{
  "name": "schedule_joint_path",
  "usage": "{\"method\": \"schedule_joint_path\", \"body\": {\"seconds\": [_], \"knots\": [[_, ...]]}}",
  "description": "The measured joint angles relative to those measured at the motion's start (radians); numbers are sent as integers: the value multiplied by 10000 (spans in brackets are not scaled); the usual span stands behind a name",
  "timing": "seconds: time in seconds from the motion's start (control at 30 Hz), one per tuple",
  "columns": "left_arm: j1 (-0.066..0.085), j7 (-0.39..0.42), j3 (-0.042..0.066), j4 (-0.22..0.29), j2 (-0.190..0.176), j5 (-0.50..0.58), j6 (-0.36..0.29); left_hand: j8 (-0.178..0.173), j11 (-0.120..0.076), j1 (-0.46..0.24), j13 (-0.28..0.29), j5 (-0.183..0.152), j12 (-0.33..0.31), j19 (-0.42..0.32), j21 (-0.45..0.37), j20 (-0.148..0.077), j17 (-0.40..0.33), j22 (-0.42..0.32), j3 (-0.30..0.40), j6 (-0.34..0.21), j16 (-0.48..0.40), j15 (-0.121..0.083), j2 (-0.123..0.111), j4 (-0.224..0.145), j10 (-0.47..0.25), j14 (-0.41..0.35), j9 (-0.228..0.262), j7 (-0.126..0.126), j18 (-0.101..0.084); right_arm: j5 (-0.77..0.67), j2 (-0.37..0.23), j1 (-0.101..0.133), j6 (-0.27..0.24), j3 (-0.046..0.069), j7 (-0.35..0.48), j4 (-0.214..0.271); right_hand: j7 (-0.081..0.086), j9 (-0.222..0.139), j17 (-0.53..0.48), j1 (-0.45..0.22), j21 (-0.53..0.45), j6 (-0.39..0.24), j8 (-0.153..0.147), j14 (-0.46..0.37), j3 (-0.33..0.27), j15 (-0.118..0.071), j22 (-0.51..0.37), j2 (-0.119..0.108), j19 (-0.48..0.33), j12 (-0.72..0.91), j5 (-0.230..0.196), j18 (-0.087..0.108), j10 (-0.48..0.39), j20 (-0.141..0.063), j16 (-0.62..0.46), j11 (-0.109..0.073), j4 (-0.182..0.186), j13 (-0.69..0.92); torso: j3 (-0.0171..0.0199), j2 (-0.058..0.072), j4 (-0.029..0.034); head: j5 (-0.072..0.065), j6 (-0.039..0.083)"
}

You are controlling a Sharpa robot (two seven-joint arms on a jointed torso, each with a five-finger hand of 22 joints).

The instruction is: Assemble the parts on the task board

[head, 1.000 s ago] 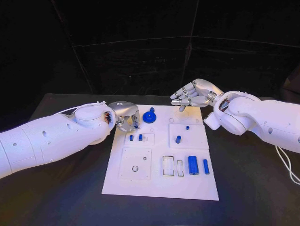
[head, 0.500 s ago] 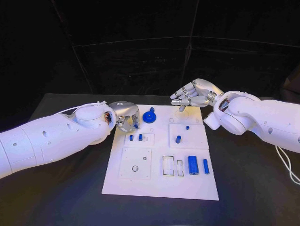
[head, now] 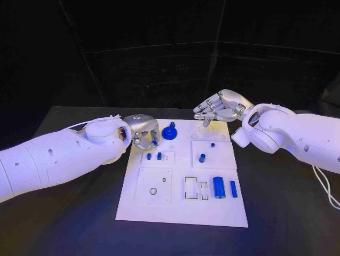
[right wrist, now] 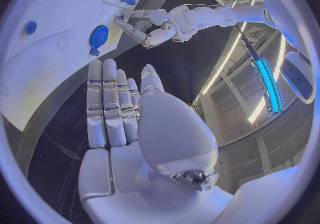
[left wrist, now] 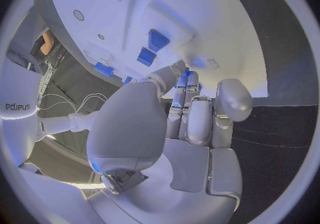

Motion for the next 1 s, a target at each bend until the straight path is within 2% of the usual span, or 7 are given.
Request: {"method": "schedule_joint_path", "body": {"seconds": [1.0], "knots": [[0,185,1,39,-22,23,-46,-38,0,-41,-4,0,-126,0,-46,0,13,-7,29,0,0,0,-41,28,0,0,4,0,0,0,-12,0,0,0,0,5,0,0,0,0,0,0,0,0,0,0,2,0,0,0,0,-1,0,-1,0,0,0,2,0,6,-5,12,-8]]}}
